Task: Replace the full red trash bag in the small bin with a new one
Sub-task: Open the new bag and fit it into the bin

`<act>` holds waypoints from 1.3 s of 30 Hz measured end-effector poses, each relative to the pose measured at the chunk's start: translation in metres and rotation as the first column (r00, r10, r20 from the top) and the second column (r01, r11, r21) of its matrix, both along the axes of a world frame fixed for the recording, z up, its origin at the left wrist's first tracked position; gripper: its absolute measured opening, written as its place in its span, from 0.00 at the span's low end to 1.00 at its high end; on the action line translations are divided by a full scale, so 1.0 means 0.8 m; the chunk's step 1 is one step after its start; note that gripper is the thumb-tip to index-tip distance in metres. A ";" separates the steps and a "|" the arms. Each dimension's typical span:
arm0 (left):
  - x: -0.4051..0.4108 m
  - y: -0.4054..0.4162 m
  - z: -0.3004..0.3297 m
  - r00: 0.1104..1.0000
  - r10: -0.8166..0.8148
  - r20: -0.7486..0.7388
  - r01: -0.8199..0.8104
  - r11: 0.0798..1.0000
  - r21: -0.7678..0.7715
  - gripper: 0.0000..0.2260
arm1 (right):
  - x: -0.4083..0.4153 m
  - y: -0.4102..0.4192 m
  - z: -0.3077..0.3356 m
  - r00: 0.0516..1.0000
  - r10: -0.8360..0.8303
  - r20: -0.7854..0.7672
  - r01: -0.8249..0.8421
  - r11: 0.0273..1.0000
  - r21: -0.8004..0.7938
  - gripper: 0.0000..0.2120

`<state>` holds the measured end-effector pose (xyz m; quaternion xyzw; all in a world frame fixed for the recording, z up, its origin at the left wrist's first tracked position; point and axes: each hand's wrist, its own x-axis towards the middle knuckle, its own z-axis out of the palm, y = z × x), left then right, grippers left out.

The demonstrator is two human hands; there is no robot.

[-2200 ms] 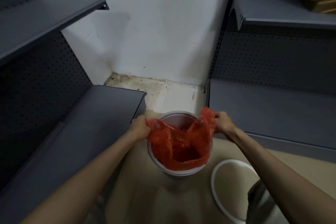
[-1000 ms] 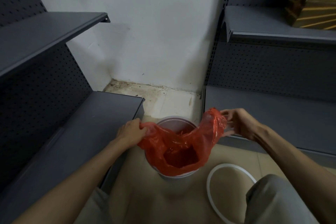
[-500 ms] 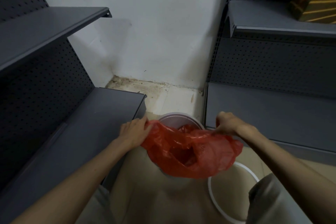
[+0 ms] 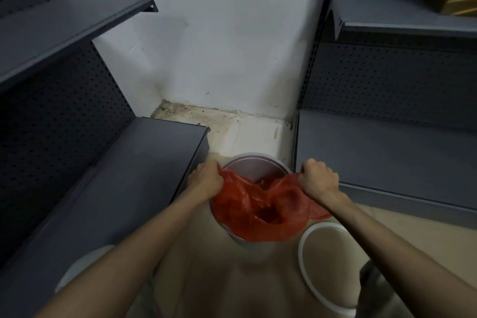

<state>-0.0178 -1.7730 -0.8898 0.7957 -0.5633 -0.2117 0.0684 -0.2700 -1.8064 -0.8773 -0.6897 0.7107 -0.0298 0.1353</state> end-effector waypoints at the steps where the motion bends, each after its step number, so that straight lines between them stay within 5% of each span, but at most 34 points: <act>1: -0.002 -0.002 -0.002 0.999 0.005 -0.037 -0.005 1.000 -0.014 0.11 | 0.002 0.000 -0.003 1.000 0.003 0.024 -0.002 1.000 -0.021 0.11; 13: 0.028 -0.016 -0.058 0.996 0.033 -0.085 -0.053 0.968 -0.246 0.15 | -0.016 -0.031 -0.060 0.995 0.008 0.104 0.016 0.972 -0.235 0.18; 25: 0.046 -0.032 -0.087 0.976 -0.112 0.189 0.169 0.932 -0.320 0.13 | -0.010 -0.046 -0.095 0.988 0.136 -0.068 -0.152 0.921 -0.359 0.12; 33: 0.047 -0.074 -0.097 0.988 0.106 -0.111 -0.129 0.965 -0.228 0.11 | 0.003 -0.089 -0.101 0.986 0.106 -0.126 -0.145 0.922 -0.358 0.10; 39: 0.055 -0.094 -0.116 0.890 0.241 -0.388 -0.311 0.941 -0.130 0.11 | 0.008 -0.115 -0.105 0.987 0.092 -0.129 -0.130 0.938 -0.321 0.09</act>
